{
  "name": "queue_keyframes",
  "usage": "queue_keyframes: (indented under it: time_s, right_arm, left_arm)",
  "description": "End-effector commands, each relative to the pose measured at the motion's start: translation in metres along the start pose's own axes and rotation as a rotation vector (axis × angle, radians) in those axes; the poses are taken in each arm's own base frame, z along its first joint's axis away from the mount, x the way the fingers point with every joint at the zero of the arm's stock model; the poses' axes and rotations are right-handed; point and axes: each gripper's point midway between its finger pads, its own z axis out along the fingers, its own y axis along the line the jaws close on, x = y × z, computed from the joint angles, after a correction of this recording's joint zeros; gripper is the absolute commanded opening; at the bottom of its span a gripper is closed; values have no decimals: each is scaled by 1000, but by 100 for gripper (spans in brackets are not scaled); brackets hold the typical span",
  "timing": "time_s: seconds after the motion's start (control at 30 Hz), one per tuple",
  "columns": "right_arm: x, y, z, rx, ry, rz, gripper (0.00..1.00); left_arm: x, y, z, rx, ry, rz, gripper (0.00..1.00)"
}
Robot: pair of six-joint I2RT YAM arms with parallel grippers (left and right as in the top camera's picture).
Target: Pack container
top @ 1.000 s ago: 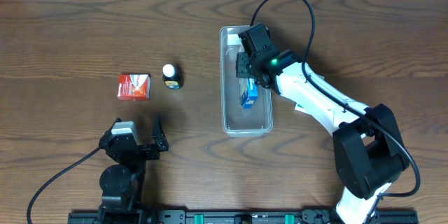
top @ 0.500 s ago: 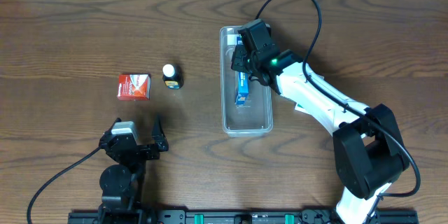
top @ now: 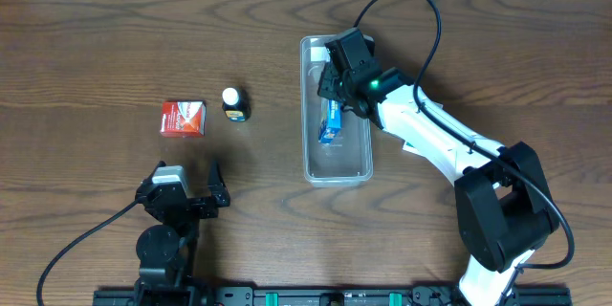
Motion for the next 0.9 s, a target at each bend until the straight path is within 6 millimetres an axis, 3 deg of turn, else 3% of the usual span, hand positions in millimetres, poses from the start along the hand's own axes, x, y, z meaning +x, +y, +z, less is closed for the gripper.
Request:
queue_keyframes:
  time_s: [0.0,0.2,0.6,0.87]
  right_arm:
    - [4,6,7,-25,11,6,25]
    - [3,18,13,-85,15,7,25]
    - [3,14,13,-73,12,-70,21]
    - [-2,37,10,-183,4,-101,22]
  left_arm:
    - [15,0,3,6,35,17,98]
    - [15,0,3,6,35,17,98]
    - [15,0,3,6,35,17,98]
    - [15,0,3,6,35,17,98]
